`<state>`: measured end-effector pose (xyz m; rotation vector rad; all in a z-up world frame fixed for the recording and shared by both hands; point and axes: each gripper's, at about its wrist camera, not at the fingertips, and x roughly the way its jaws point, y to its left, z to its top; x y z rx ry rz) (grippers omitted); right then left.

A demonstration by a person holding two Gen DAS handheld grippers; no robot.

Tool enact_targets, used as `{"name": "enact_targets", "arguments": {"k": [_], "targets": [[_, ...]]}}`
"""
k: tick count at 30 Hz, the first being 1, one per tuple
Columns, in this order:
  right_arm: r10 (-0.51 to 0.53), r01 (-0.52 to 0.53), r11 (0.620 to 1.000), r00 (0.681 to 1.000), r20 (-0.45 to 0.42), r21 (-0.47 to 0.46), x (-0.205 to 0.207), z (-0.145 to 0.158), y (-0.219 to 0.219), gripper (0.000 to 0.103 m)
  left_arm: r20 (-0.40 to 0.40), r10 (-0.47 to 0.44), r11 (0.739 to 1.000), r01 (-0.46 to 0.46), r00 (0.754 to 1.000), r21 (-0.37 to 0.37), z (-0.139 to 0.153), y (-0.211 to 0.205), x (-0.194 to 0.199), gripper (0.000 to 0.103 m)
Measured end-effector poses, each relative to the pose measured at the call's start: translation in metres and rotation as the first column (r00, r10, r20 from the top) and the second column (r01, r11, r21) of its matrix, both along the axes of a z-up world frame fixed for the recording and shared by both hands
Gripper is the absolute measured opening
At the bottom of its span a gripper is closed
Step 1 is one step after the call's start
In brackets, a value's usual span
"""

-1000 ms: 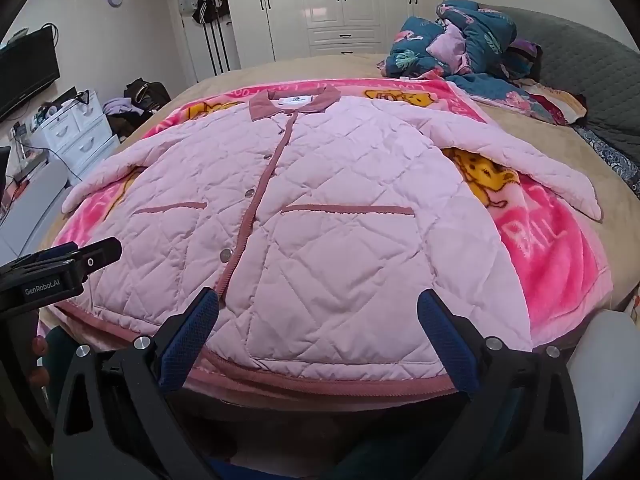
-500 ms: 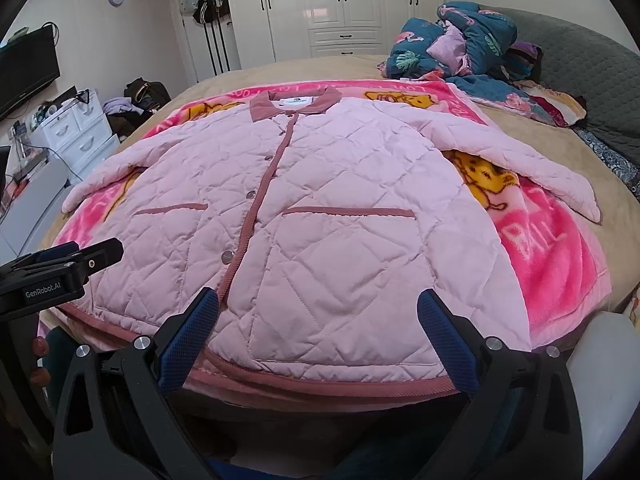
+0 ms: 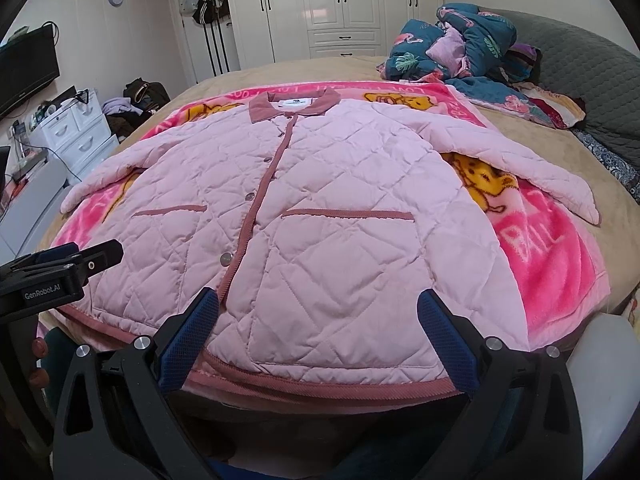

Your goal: Fold large clothes

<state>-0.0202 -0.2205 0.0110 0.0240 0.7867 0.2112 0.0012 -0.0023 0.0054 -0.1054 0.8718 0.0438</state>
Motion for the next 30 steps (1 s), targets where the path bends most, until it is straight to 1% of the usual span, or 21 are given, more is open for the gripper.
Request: {"name": "enact_targets", "arguments": {"k": [22, 30], "targets": [[0.004, -0.004, 1.000, 1.000, -0.006, 0.003, 0.004, -0.001, 0.000, 0.099, -0.001, -0.001, 1.000, 0.001, 1.000, -0.003, 0.000, -0.002, 0.001, 0.094], [0.003, -0.003, 1.000, 1.000, -0.001, 0.011, 0.022, 0.008, 0.004, 0.099, 0.007, 0.017, 1.000, -0.017, 1.000, -0.016, 0.008, 0.007, 0.015, 0.094]]}}
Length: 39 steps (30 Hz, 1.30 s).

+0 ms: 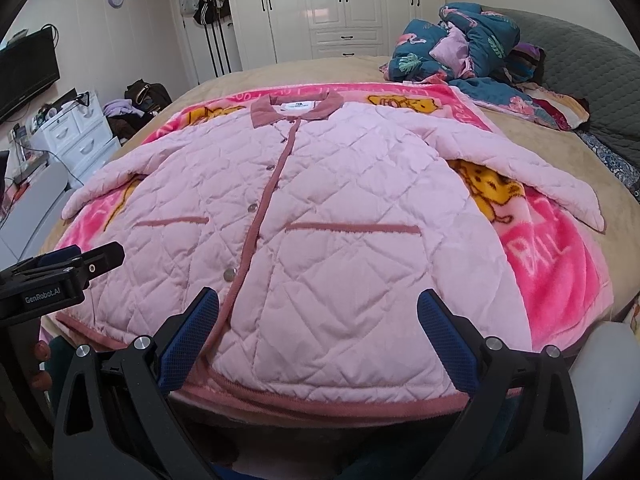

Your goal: Fold large clothes

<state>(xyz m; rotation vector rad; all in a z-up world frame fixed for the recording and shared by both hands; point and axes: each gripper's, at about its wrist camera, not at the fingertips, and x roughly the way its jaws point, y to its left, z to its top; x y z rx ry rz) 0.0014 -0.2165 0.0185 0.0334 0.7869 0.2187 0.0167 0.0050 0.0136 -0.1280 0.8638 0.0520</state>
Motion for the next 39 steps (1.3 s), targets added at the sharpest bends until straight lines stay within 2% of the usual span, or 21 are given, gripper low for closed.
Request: {"name": "enact_targets", "arguments": {"k": [16, 29, 39], "targets": [[-0.023, 0.023, 0.999, 1.000, 0.009, 0.032, 0.069, 0.032, 0.003, 0.099, 0.007, 0.033, 0.999, -0.033, 0.999, -0.014, 0.029, 0.014, 0.062, 0.094], [-0.092, 0.091, 0.994, 0.996, 0.004, 0.062, 0.135, 0.045, -0.016, 0.099, 0.005, -0.013, 0.999, 0.013, 1.000, -0.053, 0.042, 0.002, 0.131, 0.094], [-0.176, 0.177, 0.981, 0.984, -0.018, 0.078, 0.184, 0.039, -0.043, 0.099, -0.025, -0.063, 0.996, 0.061, 0.998, -0.060, 0.037, -0.017, 0.187, 0.094]]}}
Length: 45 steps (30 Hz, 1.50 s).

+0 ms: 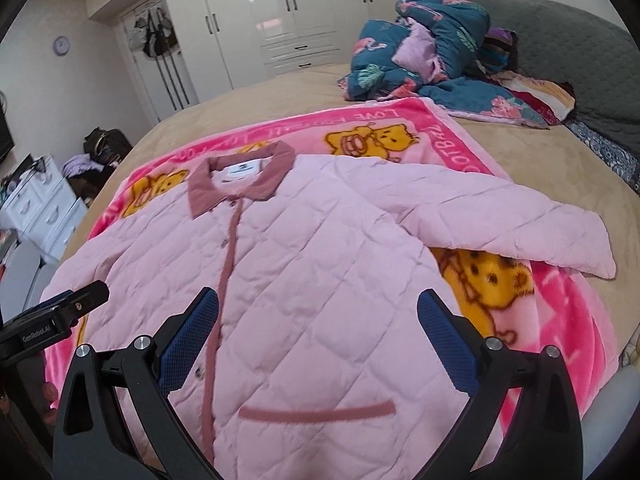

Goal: Fold large clothes
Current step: 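Reach the right gripper to the jacket sleeve cuff and close on it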

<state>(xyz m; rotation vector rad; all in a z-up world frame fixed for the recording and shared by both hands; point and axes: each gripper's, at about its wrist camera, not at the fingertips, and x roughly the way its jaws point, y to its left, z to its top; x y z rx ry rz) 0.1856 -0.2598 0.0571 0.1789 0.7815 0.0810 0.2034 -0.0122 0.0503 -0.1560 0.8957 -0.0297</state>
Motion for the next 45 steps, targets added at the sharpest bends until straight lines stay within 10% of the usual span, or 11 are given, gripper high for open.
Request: {"name": "enact_targets", "arguments": {"k": [21, 45], "targets": [[-0.295, 0.302, 0.949, 0.952, -0.081, 0.089, 0.068, -0.045, -0.132, 0.099, -0.076, -0.024, 1.000, 0.025, 0.997, 0.013, -0.037, -0.051, 0.090, 0.094], [-0.654, 0.723, 0.609, 0.691, -0.308, 0.327, 0.082, -0.145, -0.325, 0.099, -0.101, 0.004, 0.997, 0.004, 0.995, 0.078, -0.064, -0.079, 0.141, 0.094]]}}
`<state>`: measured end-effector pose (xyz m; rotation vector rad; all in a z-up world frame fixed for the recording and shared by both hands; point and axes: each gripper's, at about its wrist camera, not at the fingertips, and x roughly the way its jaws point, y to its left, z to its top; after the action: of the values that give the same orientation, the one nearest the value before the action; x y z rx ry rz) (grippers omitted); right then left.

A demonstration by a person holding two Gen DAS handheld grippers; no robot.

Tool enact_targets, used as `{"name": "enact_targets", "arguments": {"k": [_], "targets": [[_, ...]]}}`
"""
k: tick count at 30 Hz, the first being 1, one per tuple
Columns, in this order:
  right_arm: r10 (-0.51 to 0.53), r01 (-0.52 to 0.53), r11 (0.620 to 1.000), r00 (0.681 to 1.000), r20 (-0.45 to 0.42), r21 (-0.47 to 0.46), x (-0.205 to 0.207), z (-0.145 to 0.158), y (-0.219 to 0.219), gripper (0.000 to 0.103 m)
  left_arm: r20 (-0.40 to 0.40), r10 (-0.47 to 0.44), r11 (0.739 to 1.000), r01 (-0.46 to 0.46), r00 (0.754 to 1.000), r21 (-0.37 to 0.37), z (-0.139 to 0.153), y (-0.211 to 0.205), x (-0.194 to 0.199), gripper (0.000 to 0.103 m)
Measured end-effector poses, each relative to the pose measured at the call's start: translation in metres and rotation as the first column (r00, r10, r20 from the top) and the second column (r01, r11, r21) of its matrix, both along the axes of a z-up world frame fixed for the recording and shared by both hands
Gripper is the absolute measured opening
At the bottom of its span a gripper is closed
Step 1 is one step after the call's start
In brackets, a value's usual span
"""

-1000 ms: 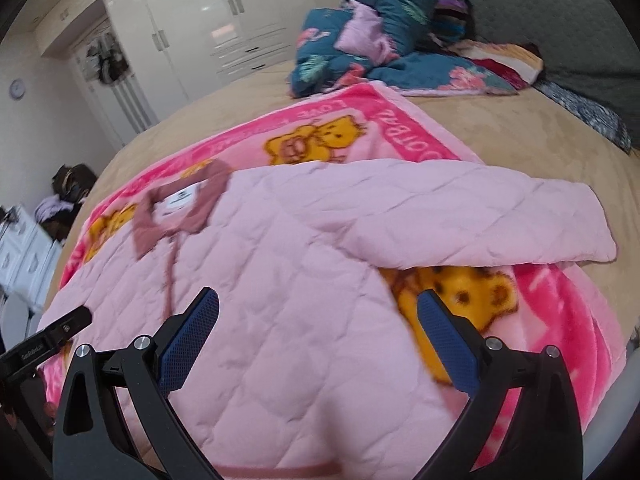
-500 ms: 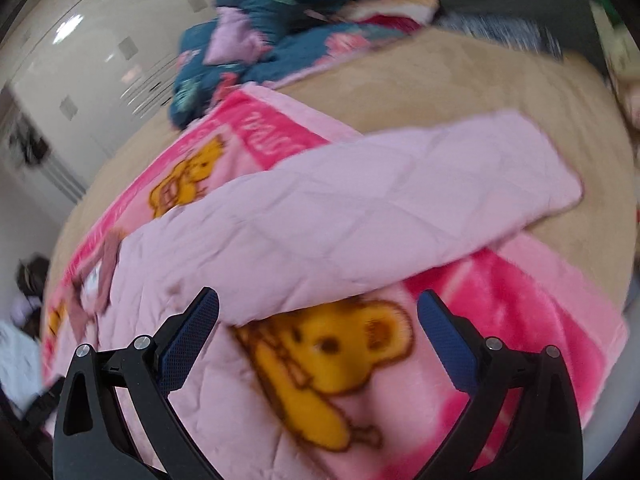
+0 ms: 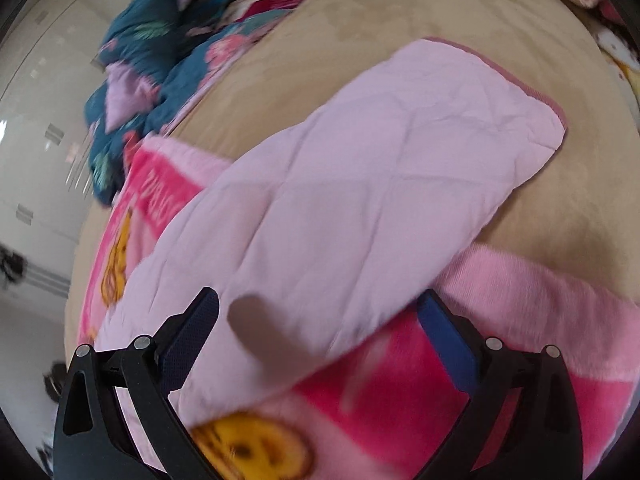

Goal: Fold large clothes
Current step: 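Reach the right gripper to the jacket sleeve cuff and close on it, then lift the sleeve with the right gripper, fold it across the jacket front, release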

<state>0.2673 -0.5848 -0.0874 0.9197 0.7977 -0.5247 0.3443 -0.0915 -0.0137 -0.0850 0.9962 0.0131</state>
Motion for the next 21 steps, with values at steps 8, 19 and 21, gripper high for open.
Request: {"name": "enact_targets", "arguments": {"k": [8, 19, 21], "targets": [[-0.085, 0.085, 0.996, 0.995, 0.055, 0.013, 0.014, -0.011, -0.038, 0.066, -0.007, 0.023, 1.000, -0.022, 1.000, 0.016, 0.000, 0.015, 0.005, 0.094], [0.048, -0.015, 0.990, 0.969, 0.241, -0.140, 0.029, 0.060, -0.031, 0.020, -0.003, 0.042, 0.999, -0.042, 0.999, 0.027, 0.019, 0.038, 0.008, 0.094], [0.100, -0.050, 0.981, 0.959, 0.266, -0.190, 0.031, 0.082, -0.020, 0.019, -0.004, 0.044, 0.999, -0.044, 0.999, 0.020, 0.024, 0.042, 0.007, 0.094]]}}
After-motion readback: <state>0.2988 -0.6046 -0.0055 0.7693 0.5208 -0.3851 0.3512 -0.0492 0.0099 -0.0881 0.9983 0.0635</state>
